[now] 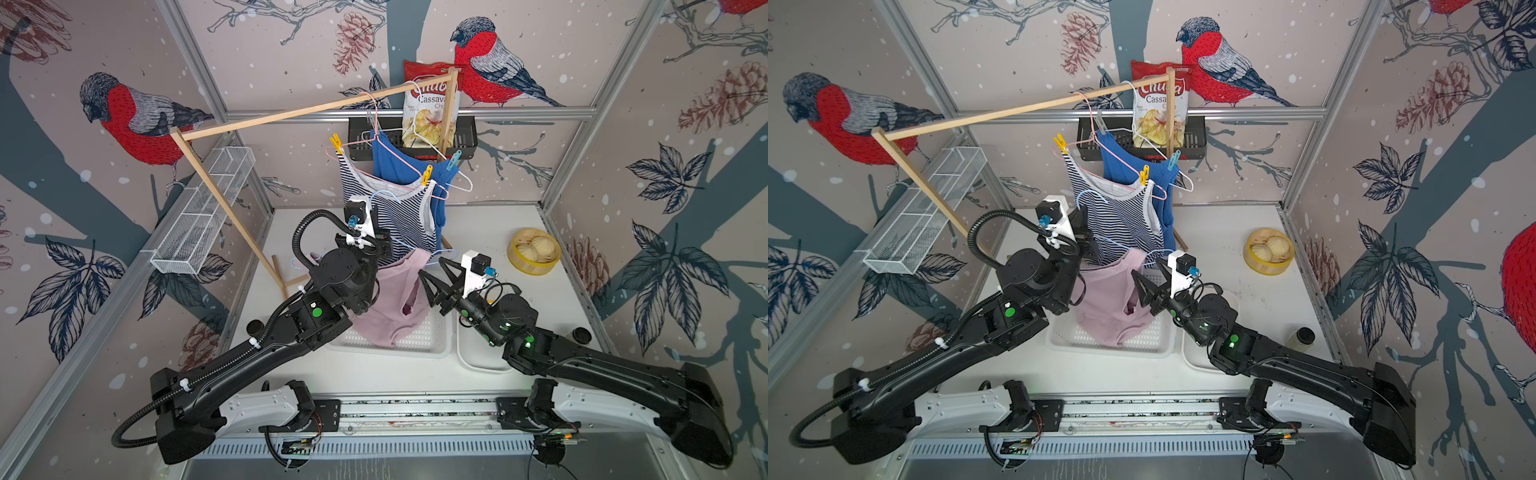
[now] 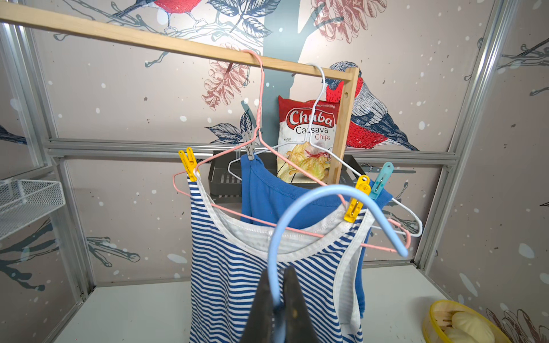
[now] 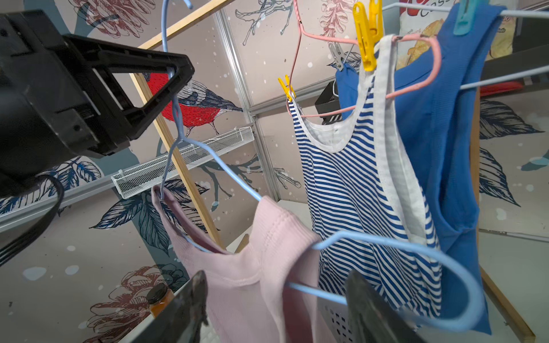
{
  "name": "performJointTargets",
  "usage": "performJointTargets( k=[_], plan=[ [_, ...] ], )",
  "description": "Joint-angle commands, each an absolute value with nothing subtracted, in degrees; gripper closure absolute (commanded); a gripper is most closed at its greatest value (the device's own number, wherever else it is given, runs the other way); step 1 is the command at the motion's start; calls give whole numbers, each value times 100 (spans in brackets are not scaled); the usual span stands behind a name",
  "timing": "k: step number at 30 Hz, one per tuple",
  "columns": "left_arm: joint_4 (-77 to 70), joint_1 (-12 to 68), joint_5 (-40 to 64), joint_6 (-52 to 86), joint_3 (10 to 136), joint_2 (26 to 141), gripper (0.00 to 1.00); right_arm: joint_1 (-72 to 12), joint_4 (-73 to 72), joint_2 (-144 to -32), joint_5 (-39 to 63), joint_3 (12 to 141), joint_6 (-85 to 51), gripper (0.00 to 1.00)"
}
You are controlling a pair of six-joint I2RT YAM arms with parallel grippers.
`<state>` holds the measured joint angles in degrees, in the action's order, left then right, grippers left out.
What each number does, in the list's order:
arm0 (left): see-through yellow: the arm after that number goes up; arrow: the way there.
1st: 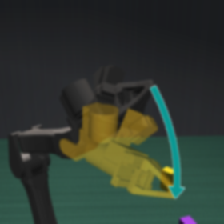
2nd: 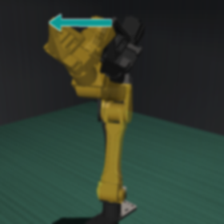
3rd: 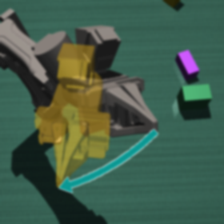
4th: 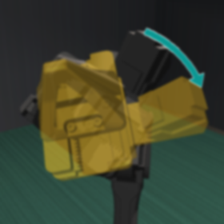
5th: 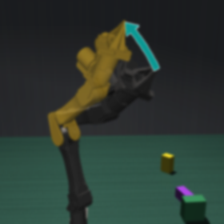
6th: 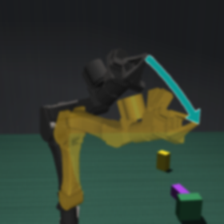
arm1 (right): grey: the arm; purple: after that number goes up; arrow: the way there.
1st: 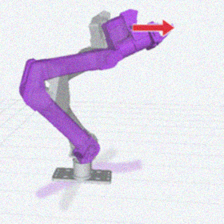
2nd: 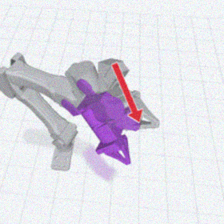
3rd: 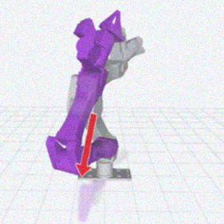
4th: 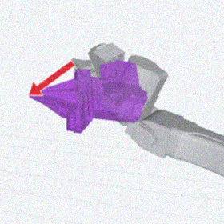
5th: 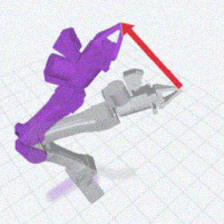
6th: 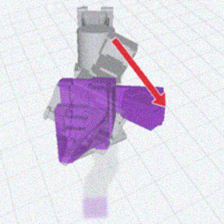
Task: Remove the clothespins securing tank tops to the hanger
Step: Remove the tank top from the hanger.
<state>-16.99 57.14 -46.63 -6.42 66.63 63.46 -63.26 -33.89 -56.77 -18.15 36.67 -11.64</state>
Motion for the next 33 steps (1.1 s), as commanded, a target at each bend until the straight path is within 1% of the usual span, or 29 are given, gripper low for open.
performJointTargets(
  k=[1, 5, 8, 9, 13, 15, 16, 21, 25, 30, 33],
  plan=[
    [-2234, 5813, -4724, -958, 6785, 6405, 100, -6248, -3654, -5845, -1828, 3800, -1075, 29],
    [-2399, 5914, -4768, -1183, 6823, 6473, 100, -6143, -3686, -5941, -1832, 3837, -1168, 33],
    [-2476, 5956, -4717, -1222, 6803, 6486, 100, -6059, -3814, -5986, -1769, 3806, -1169, 39],
    [-2509, 5974, -4700, -1234, 6792, 6495, 100, -6018, -3814, -6015, -1726, 3829, -1170, 45],
    [-2587, 5995, -4825, -1485, 6825, 6593, 100, -5952, -3750, -6056, -1596, 3884, -1200, 77],
    [-2510, 5990, -4884, -1570, 6908, 6680, 100, -5924, -3746, -6035, -1493, 3862, -1221, 89],
    [-2454, 6001, -4900, -1582, 6948, 6726, 100, -5902, -3738, -6016, -1469, 3854, -1244, 92],
    [-2274, 6020, -5010, -1793, 7152, 6932, 100, -5763, -3845, -5766, -1184, 3628, -1427, 99],
    [-2207, 6025, -5133, -1921, 7230, 7028, 100, -5484, -3892, -5477, -1002, 3386, -1728, 100],
    [-2157, 6029, -5196, -2074, 7322, 7173, 100, -5104, -4214, -5034, -538, 2921, -2060, 100],
    [-2058, 6029, -5300, -2145, 7413, 7296, 100, -4985, -4141, -4730, -600, 2823, -2124, 100]
  ],
)
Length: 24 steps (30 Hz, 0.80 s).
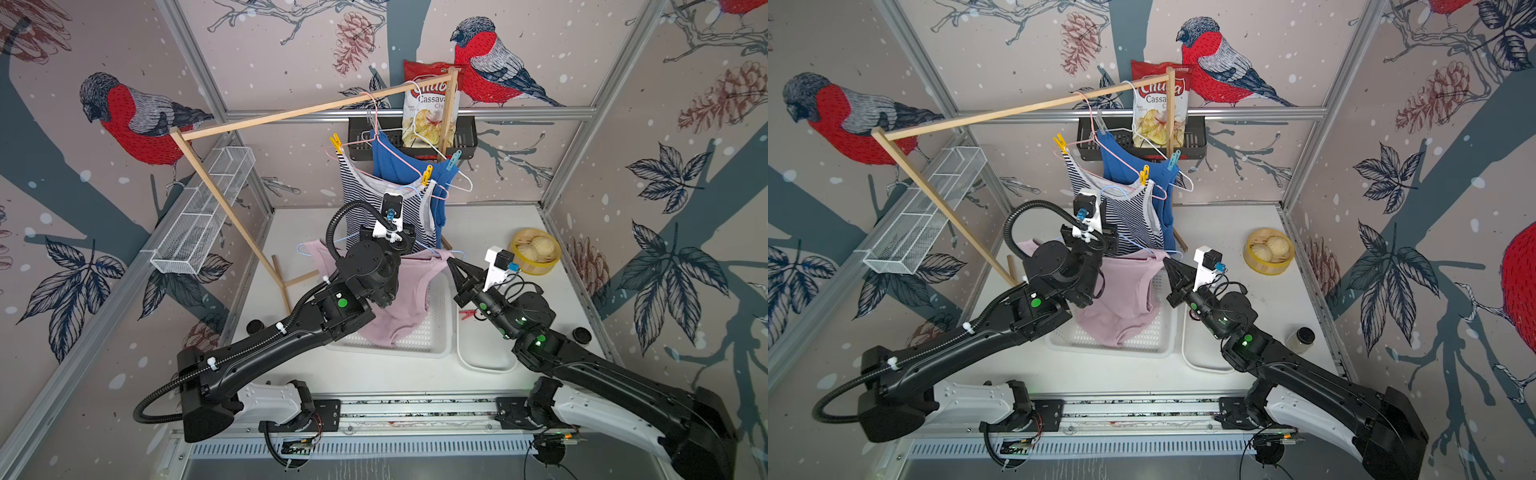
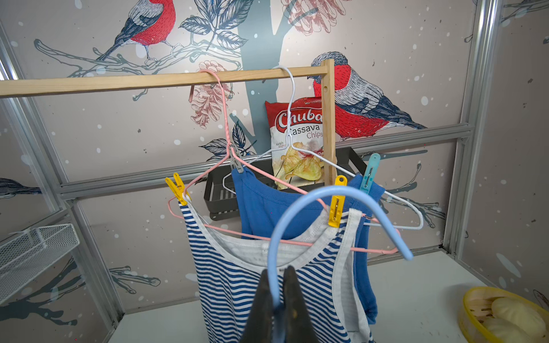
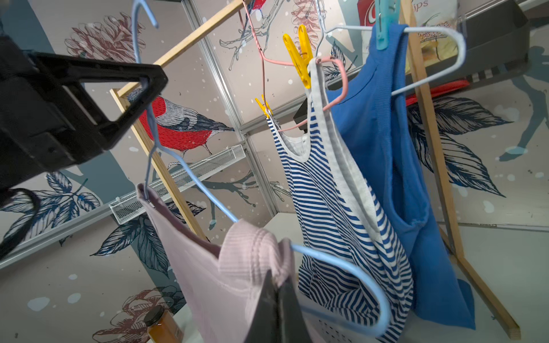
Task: Remove the clothespins securing tank tops to the hanger
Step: Remove the tank top from the hanger.
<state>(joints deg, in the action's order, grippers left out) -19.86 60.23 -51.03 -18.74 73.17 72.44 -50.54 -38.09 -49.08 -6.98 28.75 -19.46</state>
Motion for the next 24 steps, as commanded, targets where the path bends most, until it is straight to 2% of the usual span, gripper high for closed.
performJointTargets(
  k=[1, 8, 17, 24],
  plan=[
    [-2051, 6029, -5280, -2134, 7404, 7296, 100, -4947, -4063, -4626, -645, 2809, -2122, 100],
    [-1943, 6029, -5219, -1991, 7357, 7174, 100, -4544, -3389, -3790, -1119, 2713, -2287, 100],
    [-1675, 6030, -5060, -1885, 7697, 7045, 100, -3941, -2217, -3233, -1657, 2591, -2734, 100],
    [-1600, 6029, -4795, -1691, 8006, 7101, 100, -3808, -2461, -3628, -982, 2317, -3076, 100]
  ],
)
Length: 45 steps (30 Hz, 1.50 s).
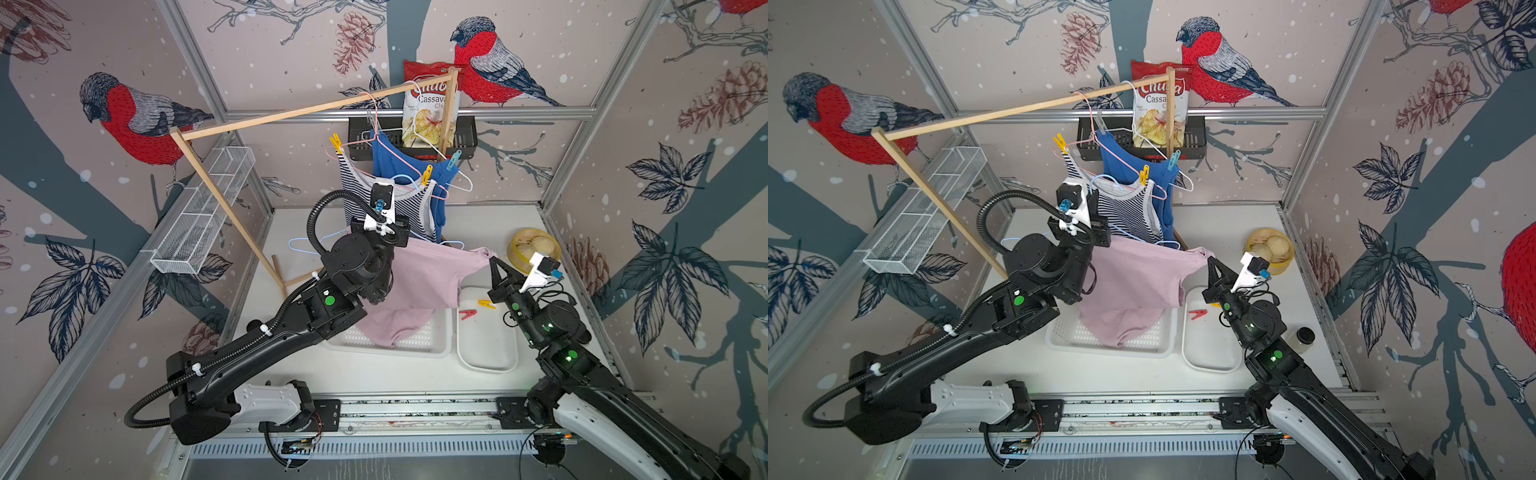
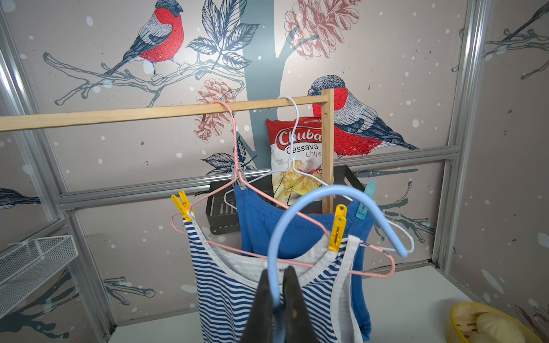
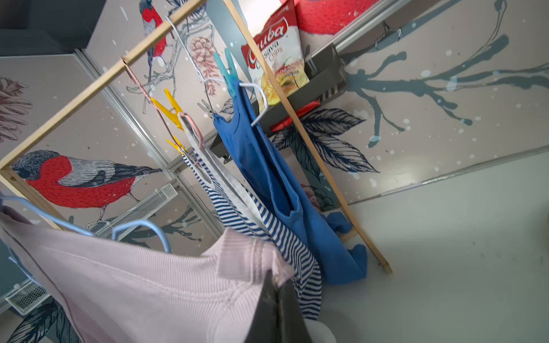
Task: Remove the clothespins securing tank tops to the hanger
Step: Remove the tank top from the hanger.
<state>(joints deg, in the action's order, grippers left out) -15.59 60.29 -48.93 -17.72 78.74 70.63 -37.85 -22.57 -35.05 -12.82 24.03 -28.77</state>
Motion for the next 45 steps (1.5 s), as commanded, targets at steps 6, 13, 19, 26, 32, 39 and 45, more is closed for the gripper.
performJointTargets(
  k=[6, 13, 19, 26, 32, 39, 45],
  plan=[
    [-1643, 6025, -4769, -1536, 8134, 7256, 100, -4642, -3573, -4119, -1166, 2045, -2968, 100],
    [-1738, 6029, -4774, -1441, 8032, 7314, 100, -5268, -4104, -5278, -1360, 2233, -3085, 100],
    [-1731, 6000, -5067, -1486, 7866, 7444, 100, -5265, -3516, -5256, -1405, 2337, -2793, 41],
    [-1508, 5795, -4958, -1225, 7787, 7541, 100, -5251, -2273, -3998, -1075, 2281, -1484, 22],
    [-1424, 5660, -4498, -797, 7624, 7337, 100, -5043, -1565, -3412, -921, 2714, -1000, 28],
    [-1384, 5660, -4017, -428, 7335, 7115, 100, -4935, -1504, -4458, -17, 4181, 360, 31],
    [-1487, 5660, -3820, -619, 7068, 6915, 100, -4653, -67, -5738, 1241, 6019, 1815, 32]
  ],
)
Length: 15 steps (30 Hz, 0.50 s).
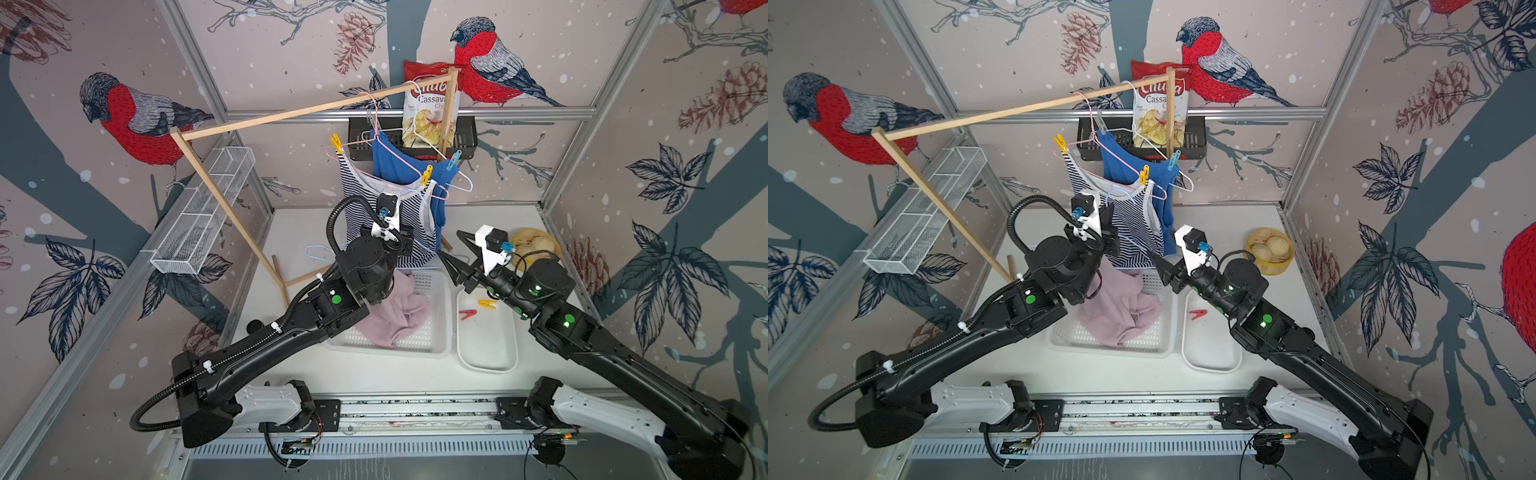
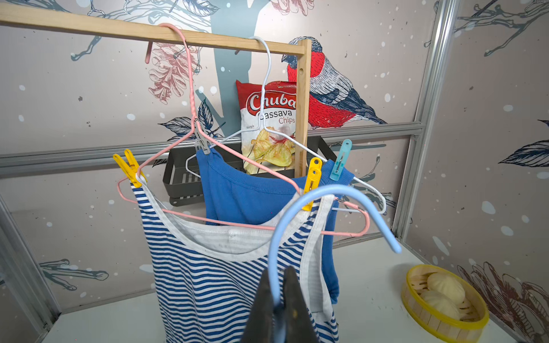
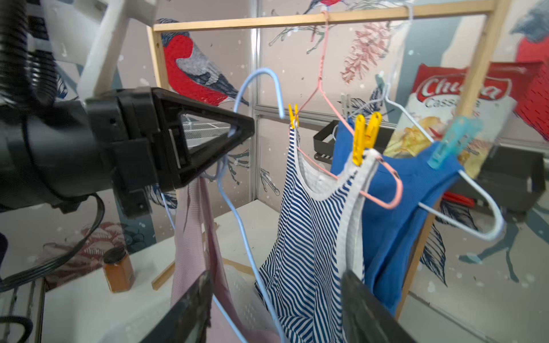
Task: Remove the clothespins securing tank tops to the hanger
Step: Remove the tank top from the hanger.
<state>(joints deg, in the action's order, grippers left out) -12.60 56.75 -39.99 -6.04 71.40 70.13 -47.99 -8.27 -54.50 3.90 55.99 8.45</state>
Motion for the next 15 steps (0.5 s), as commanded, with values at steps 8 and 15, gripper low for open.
performJointTargets(
  k=[8, 15],
  plan=[
    [-1590, 5660, -3662, -791, 6961, 6803, 100, -3947, 1806, -7101, 3480, 7968, 2578, 42],
    [-1683, 5660, -3625, -950, 7101, 6864, 100, -3903, 1984, -7486, 3867, 8074, 2639, 47]
  ],
)
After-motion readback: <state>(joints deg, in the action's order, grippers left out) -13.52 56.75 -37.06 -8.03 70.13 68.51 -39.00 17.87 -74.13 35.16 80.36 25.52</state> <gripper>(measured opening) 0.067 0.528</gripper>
